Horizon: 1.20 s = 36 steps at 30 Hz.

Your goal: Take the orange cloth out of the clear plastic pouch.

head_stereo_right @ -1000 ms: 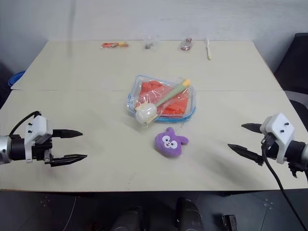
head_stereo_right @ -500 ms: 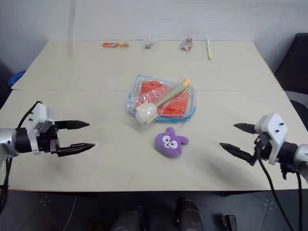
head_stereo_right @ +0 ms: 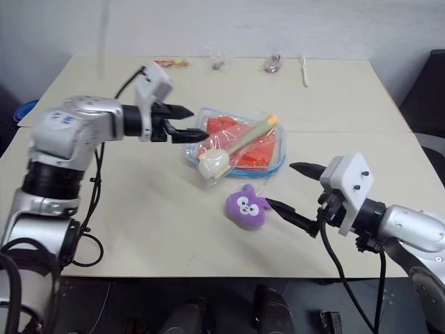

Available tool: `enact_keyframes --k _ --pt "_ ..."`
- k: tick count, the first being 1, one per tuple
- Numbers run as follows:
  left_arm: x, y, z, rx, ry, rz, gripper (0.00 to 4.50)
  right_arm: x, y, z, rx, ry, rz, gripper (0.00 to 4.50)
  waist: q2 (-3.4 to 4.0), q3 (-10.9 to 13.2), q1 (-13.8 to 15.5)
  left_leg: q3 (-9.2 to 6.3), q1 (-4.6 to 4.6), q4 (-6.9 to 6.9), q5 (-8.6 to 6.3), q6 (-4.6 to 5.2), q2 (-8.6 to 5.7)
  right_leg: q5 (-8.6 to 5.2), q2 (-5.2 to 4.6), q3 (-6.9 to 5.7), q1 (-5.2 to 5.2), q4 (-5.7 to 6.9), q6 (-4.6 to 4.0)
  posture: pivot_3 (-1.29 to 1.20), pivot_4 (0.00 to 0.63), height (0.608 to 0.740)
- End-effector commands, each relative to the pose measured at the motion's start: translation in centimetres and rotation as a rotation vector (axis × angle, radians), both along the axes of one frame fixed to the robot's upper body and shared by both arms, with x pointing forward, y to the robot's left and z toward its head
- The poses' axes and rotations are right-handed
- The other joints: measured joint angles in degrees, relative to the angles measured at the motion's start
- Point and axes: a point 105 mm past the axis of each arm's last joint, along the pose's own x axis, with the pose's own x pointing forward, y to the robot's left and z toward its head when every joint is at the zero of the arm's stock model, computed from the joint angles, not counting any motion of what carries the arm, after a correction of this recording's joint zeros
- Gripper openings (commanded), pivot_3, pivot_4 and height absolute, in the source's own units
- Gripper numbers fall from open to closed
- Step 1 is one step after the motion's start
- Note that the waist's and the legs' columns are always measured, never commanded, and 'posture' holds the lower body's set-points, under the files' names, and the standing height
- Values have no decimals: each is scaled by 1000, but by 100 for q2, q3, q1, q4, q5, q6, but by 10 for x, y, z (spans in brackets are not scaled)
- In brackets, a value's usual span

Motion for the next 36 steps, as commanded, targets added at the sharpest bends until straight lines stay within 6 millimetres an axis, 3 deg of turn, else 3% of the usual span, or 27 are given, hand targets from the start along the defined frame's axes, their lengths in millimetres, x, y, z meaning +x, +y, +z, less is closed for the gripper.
enact_keyframes --k 1,8,16,20,31,32,36 --pt "9 -17 8 53 -37 -32 4488 -6 9 3 -16 -36 20 4500 -11 7 0 0 -3 3 1 -2 3 0 3 0 -3 1 0 0 150 740" --pt "30 -42 -29 217 7 -4 4488 -14 15 9 -25 -65 32 4500 -13 8 3 8 -4 7 4 -4 2 1 2 8 -8 10 2 0 150 740" --pt "35 -60 -67 272 55 -4 4488 -18 19 10 -20 -70 33 4500 -27 16 47 6 -13 10 6 0 0 2 -3 5 -14 10 4 0 150 740" --pt "36 -60 -68 248 61 7 3619 -19 17 10 -23 -70 25 4500 -27 16 48 6 -13 15 7 4 -1 5 -7 6 -13 14 7 0 150 740" --pt "36 -50 -47 198 51 18 383 -15 18 10 -19 -79 12 4500 -27 16 40 4 -14 16 8 5 0 6 -9 5 -14 15 8 0 150 740" --pt "36 -47 -45 196 49 26 198 -15 18 9 -19 -77 12 4500 -27 16 41 4 -14 16 8 5 0 6 -9 4 -14 15 8 0 150 740" --pt "32 -36 -29 134 43 54 197 -15 20 7 -20 -70 28 4500 -27 16 33 2 -20 17 8 5 0 6 -9 4 -19 15 8 0 150 740"
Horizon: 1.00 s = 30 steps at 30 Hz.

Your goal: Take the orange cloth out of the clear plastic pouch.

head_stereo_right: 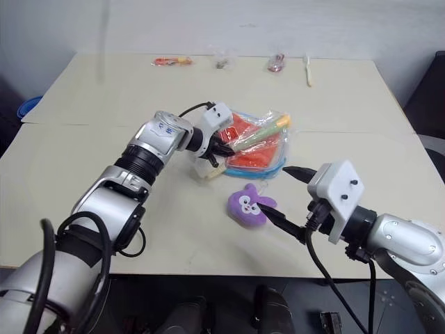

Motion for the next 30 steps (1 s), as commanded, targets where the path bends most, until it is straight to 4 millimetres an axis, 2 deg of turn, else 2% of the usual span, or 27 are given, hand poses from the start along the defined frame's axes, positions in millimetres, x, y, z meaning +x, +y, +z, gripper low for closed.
enact_keyframes --k 1,4,7,8,10,12,15,18,22,27,30 --pt "-4 5 28 -81 -45 8 197 -3 6 5 -13 -41 29 4500 0 0 -4 0 -5 0 0 0 0 0 0 1 -7 2 0 0 150 740" --pt "-9 24 44 -138 -47 74 197 -3 9 5 -16 -34 57 4500 1 0 -13 1 -46 17 0 0 0 0 0 3 -50 20 0 0 150 740" --pt "-11 62 56 -164 -76 208 197 0 13 7 -13 -33 96 4500 0 0 -58 1 -45 16 0 0 1 0 0 3 -50 20 0 0 150 740" --pt "-11 83 57 -160 -92 276 197 2 15 8 -11 -36 112 4500 0 0 -80 2 -43 16 0 0 1 0 0 4 -49 20 0 0 150 740" --pt "-14 136 56 -139 -121 453 197 6 20 12 2 -37 156 4500 1 0 -166 2 -41 16 0 0 2 0 -1 6 -49 22 0 0 150 740" --pt "-24 180 53 -129 -126 601 197 8 24 14 12 -33 196 4500 0 0 -233 1 -31 9 1 -1 7 -1 -1 12 -53 28 -1 0 150 740" --pt "-50 243 45 -96 -128 793 197 10 32 16 36 -6 296 4500 -2 1 -259 0 -40 4 2 -4 9 -3 0 7 -63 29 -5 0 150 740" --pt "-84 290 39 -72 -127 947 197 9 40 17 53 34 421 4500 -13 1 -263 1 -46 7 2 -4 3 -3 -6 7 -65 25 -5 0 150 740" --pt "-115 330 26 -26 -132 1068 197 12 49 15 58 80 541 4500 -23 -2 -138 -9 -47 14 2 -4 12 -2 -17 1 -53 22 -4 0 150 740" --pt "-133 351 7 -32 -110 1156 197 19 54 11 45 83 575 4500 -28 -5 -72 -19 -46 23 3 -3 11 -1 -23 -3 -43 25 -3 0 150 740" --pt "-141 360 -4 -44 -102 1198 1162 22 55 13 51 77 581 4500 -29 -5 -124 -14 -44 22 3 -3 9 -1 -19 -2 -44 26 -2 0 150 740"
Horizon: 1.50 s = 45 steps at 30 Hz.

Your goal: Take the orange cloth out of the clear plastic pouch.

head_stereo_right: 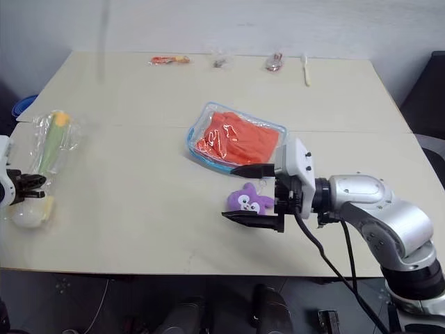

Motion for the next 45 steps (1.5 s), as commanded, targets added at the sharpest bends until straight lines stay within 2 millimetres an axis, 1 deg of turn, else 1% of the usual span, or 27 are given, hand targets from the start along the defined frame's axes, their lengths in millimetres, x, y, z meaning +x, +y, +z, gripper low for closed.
enact_keyframes --k 1,2,3,7,9,11,12,13,15,16,17,18,19,20,21,22,25,26,29,31,33,35,37,39,41,45 --pt "-7 10 9 29 -65 42 1399 -1 1 9 18 -48 19 4500 0 0 -27 2 0 -3 0 0 -2 0 2 0 -2 0 0 0 150 740" --pt "-9 12 9 31 -66 53 1766 -1 1 9 16 -48 17 4500 0 0 -35 4 0 -5 0 -1 -5 0 4 -1 -4 0 0 0 150 740" --pt "-11 15 9 38 -66 63 2022 0 0 9 14 -48 15 4500 -2 -1 -39 6 0 -5 0 -2 -5 0 8 -1 -4 0 -1 0 150 740" --pt "-15 19 12 82 -62 72 3275 1 -3 8 8 -50 -3 4500 -2 -1 -45 12 3 -6 0 -5 -5 -1 10 1 -6 1 -1 0 150 740" --pt "-12 17 25 93 -98 45 3875 2 -7 8 3 -50 -28 4500 -3 -1 -33 12 3 -6 -1 -5 -5 -1 8 2 -6 1 -1 0 150 740" --pt "-1 -4 51 24 -226 -91 4481 3 -11 8 -3 -54 -59 4500 -5 -2 -11 10 2 -5 -1 -5 -4 -1 7 0 -5 1 -1 0 150 740" --pt "2 -18 66 -18 -299 -180 4481 3 -13 8 -5 -56 -75 4500 -6 -3 -2 5 0 -4 -1 -5 -2 -1 2 -1 -6 2 -1 0 150 740" --pt "2 -27 76 -43 -344 -239 4481 4 -14 8 -5 -58 -86 4500 -6 -3 -1 2 -2 0 -1 -5 3 -1 -1 -2 -4 2 -1 0 150 740" --pt "0 -47 90 -59 -384 -385 4481 5 -19 9 -8 -66 -130 4500 -7 -4 -28 4 -1 0 -1 -4 3 0 -5 1 -4 2 -1 0 150 740" --pt "-3 -62 100 -48 -399 -501 4481 7 -22 8 -11 -69 -163 4500 -7 -4 -41 11 2 -2 -1 -4 3 0 -5 4 -5 2 0 0 150 740" --pt "-6 -73 106 -39 -407 -583 4481 8 -25 7 -13 -70 -186 4500 -7 -4 -47 14 2 -6 -1 -5 1 0 -3 4 -7 1 0 0 150 740" --pt "-9 -87 111 -32 -403 -687 4481 8 -27 7 -13 -70 -208 4500 -5 -3 -53 15 2 -8 -1 -5 0 0 0 1 -8 -1 -1 0 150 740" --pt "-14 -113 114 -13 -393 -864 4481 7 -30 5 -18 -73 -232 4500 -5 -3 -57 19 3 -11 -1 -6 -3 -1 0 1 -12 1 -2 0 150 740" --pt "-17 -130 115 3 -378 -985 4481 5 -31 3 -22 -77 -247 4500 -5 -3 -56 24 1 -12 -1 -6 -5 -2 4 1 -16 0 -3 0 150 740" --pt "-19 -144 114 15 -359 -1083 4481 3 -31 2 -22 -80 -261 4500 -1 -1 -51 23 2 -12 -2 -9 -4 -3 5 -1 -16 1 -5 0 150 740" --pt "-16 -154 112 40 -345 -1146 4481 3 -31 2 -21 -81 -271 4500 1 0 -34 26 3 -12 -2 -10 -3 -3 5 1 -16 2 -5 0 150 740" --pt "11 -170 99 216 -292 -1224 4481 -1 -29 0 -25 -80 -283 4500 3 1 -20 24 9 -3 1 -14 -10 -3 4 7 -10 16 -5 0 150 740" --pt "18 -175 94 266 -276 -1274 4481 -2 -29 -1 -32 -77 -291 4500 4 0 -24 25 11 0 1 -15 -10 -3 8 9 -9 16 -5 0 150 740" --pt "23 -196 85 313 -252 -1452 4481 -3 -31 -8 -55 -67 -329 4500 4 0 -31 31 10 -2 3 -16 -10 -3 15 13 -14 22 -6 0 150 740" --pt "31 -206 80 400 -245 -1525 4481 -5 -31 -14 -77 -64 -350 4500 3 0 -30 32 -1 -4 3 -16 -7 -3 20 10 -24 16 -7 0 150 740" --pt "43 -211 74 477 -234 -1557 4481 -9 -30 -17 -87 -64 -356 4500 3 0 -27 34 -2 -6 2 -15 -9 -3 20 11 -24 13 -7 0 150 740" --pt "57 -210 69 548 -225 -1560 4481 -12 -30 -17 -82 -65 -366 4500 2 0 -23 34 -3 -6 2 -15 -9 -3 20 10 -25 12 -7 0 150 740" --pt "72 -213 66 582 -234 -1573 4481 -14 -31 -16 -74 -65 -378 4500 1 -1 -19 34 -1 -4 3 -15 -9 -3 21 9 -22 12 -6 0 150 740" --pt "88 -222 66 601 -258 -1586 4481 -16 -32 -15 -72 -71 -387 4500 0 -1 -12 34 -1 0 4 -12 -10 -2 20 10 -20 16 -5 0 150 740" --pt "102 -232 64 660 -273 -1595 4481 -17 -34 -12 -71 -81 -401 4500 -2 -1 21 30 -4 7 3 -8 -13 -2 18 6 -18 18 -5 0 150 740" --pt "119 -250 58 723 -288 -1611 4481 -17 -38 -7 -59 -101 -439 4500 -3 -2 14 32 -7 7 -2 4 -19 2 12 6 -17 10 2 0 150 740"
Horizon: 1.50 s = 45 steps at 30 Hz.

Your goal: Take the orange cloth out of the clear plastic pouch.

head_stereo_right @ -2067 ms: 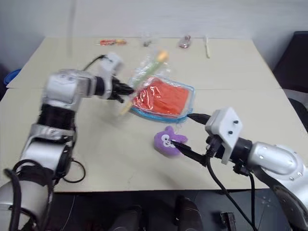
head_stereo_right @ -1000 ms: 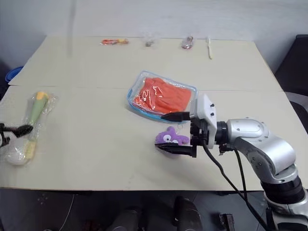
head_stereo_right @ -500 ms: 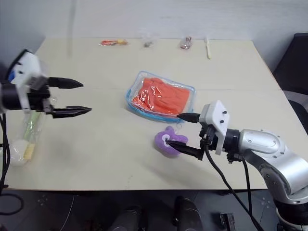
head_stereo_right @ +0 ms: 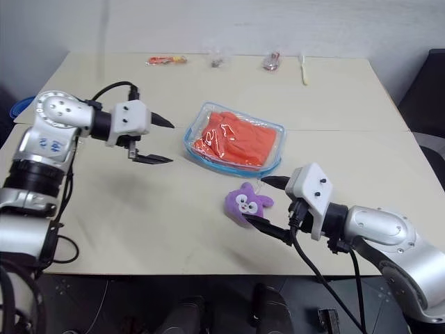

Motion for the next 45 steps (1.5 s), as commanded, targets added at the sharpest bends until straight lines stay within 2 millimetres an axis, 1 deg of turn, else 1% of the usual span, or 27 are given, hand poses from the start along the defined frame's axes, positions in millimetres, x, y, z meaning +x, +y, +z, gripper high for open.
enact_keyframes --k 1,4,7,9,11,13,15,19,21,26,29,34,36,38,42,45 --pt "11 -9 0 55 -77 -14 4481 -4 -3 14 -1 -70 -28 4500 -1 0 -21 0 -1 0 -1 2 -1 0 -1 0 0 -1 1 0 150 740" --pt "18 -13 -14 135 -97 -6 4481 -4 -4 15 -3 -81 -51 4500 -1 0 -33 0 -1 -4 -2 4 -1 1 -1 -1 -1 -3 2 0 150 740" --pt "27 -12 -26 200 -125 38 4481 -5 -7 16 -2 -93 -75 4500 -2 0 -41 1 0 -5 -2 5 0 1 -1 -1 -1 -3 2 0 150 740" --pt "30 -12 -31 224 -146 54 4481 -5 -9 17 -2 -100 -91 4500 -3 1 -38 1 1 -5 -2 5 1 1 -1 -1 -1 -3 2 0 150 740" --pt "37 -18 -31 196 -172 98 4481 -4 -10 17 2 -107 -109 4500 -3 1 -37 1 0 -5 -2 6 1 1 -2 -1 -1 -2 3 0 150 740" --pt "43 -25 -29 172 -197 128 4087 -4 -11 17 4 -111 -118 4500 -7 2 2 -1 -2 -3 -1 9 0 3 -5 -2 0 -2 5 0 150 740" --pt "44 -27 -30 171 -205 134 3609 -5 -11 17 5 -111 -124 4500 -7 2 14 -5 -4 -1 0 13 -6 5 -9 -2 2 -4 10 0 150 740" --pt "44 -27 -30 173 -205 134 2324 -6 -11 16 7 -111 -135 4500 -8 2 -8 -3 -4 -2 0 16 -8 7 -10 -1 2 -7 13 0 150 740" --pt "44 -27 -30 166 -200 135 1760 -6 -11 16 7 -111 -137 4500 -8 2 -19 -3 -4 -2 0 17 -7 7 -10 -1 1 -6 13 0 150 740" --pt "36 -26 -38 155 -108 91 326 -7 -11 13 2 -102 -137 4500 -8 2 -26 -3 -3 -1 0 17 -7 7 -10 -1 2 -6 13 0 150 740" --pt "28 -25 -40 152 -64 43 326 -8 -11 12 -3 -93 -128 4500 -8 2 -34 -2 -3 -1 0 17 -7 7 -9 -2 2 -6 13 0 150 740" --pt "20 -10 -40 199 -76 4 326 -11 -10 9 -7 -75 -109 4500 -7 2 -43 -2 -1 -2 0 17 -5 7 -9 -1 2 -6 13 0 150 740" --pt "20 4 -37 233 -119 41 326 -13 -9 7 -11 -65 -92 4500 -7 2 -47 -2 -1 -2 0 17 -4 7 -9 -1 2 -6 13 0 150 740" --pt "19 17 -34 232 -163 106 326 -15 -9 6 -12 -56 -82 4500 -7 2 -63 -1 1 -2 0 17 -1 7 -9 1 1 -5 13 0 150 740" --pt "-4 38 -42 175 -121 273 326 -15 -9 4 -15 -35 -53 4500 -5 2 -76 -1 5 -4 0 16 3 7 -9 5 1 -3 13 0 150 740" --pt "-29 45 -53 170 -97 378 326 -14 -8 3 -19 -29 -34 4500 -5 1 -64 -7 5 4 0 16 11 7 -11 6 6 -3 13 0 150 740"
